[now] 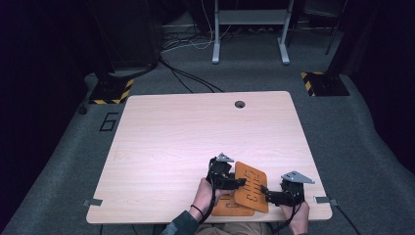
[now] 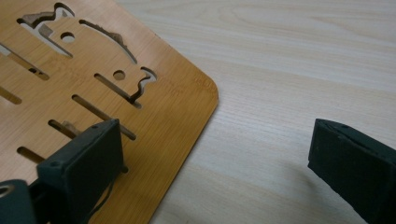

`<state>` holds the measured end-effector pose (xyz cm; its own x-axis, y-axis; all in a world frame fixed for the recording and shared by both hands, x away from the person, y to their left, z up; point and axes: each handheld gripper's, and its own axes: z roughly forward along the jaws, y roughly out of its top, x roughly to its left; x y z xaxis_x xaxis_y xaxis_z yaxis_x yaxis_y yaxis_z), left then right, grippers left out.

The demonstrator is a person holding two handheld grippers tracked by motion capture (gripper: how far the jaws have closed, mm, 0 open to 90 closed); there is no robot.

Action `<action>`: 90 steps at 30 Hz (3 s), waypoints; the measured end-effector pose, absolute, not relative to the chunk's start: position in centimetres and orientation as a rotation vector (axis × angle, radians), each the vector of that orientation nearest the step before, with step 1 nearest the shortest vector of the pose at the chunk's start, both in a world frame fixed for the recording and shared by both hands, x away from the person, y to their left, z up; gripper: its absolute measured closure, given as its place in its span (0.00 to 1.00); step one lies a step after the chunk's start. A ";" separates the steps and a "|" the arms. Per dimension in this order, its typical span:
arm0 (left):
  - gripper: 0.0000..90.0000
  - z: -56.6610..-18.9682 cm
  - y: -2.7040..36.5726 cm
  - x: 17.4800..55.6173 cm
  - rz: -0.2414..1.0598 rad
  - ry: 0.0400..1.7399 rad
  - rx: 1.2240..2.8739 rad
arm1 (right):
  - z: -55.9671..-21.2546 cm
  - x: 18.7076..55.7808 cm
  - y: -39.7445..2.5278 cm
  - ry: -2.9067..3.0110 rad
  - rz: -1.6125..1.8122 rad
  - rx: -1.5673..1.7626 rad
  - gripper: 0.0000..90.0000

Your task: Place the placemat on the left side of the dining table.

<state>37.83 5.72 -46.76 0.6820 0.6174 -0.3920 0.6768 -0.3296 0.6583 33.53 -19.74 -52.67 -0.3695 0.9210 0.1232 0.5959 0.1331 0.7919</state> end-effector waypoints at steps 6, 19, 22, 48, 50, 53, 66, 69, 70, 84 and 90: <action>0.72 -46.6 5.2 37.9 -0.098 0.972 2.053 | -52.6 33.5 -20.4 1.996 1.131 1.487 0.01; 0.78 -46.2 5.1 38.1 -0.156 0.984 2.011 | -52.7 35.3 -24.3 1.956 0.971 1.529 0.00; 0.78 -46.3 5.0 38.3 -0.172 0.991 2.005 | -53.0 36.1 -23.8 2.034 0.857 1.510 0.00; 0.96 -43.7 3.9 38.8 -0.236 0.930 1.911 | -52.9 36.3 -25.1 1.929 0.908 1.612 0.02; 0.96 -43.7 4.0 38.9 -0.234 0.932 1.909 | -52.9 36.4 -25.0 1.934 0.897 1.608 0.01; 0.96 -43.5 4.3 38.9 -0.227 0.933 1.900 | -52.9 36.5 -24.8 1.944 0.874 1.597 0.01; 0.96 -42.2 6.5 39.1 -0.190 0.931 1.861 | -53.0 36.5 -24.4 1.952 0.835 1.589 0.00; 0.96 -41.8 7.4 39.1 -0.171 0.935 1.853 | -53.0 36.5 -24.4 1.952 0.831 1.589 0.00; 0.96 -41.7 7.6 39.1 -0.165 0.937 1.849 | -53.0 36.5 -24.4 1.953 0.833 1.589 0.00; 0.96 -40.5 13.2 40.2 -0.079 1.030 1.811 | -53.0 36.5 -24.4 1.952 0.830 1.589 0.00; 0.96 -39.9 16.4 40.6 -0.025 1.083 1.773 | -53.0 36.5 -24.4 1.952 0.829 1.589 0.00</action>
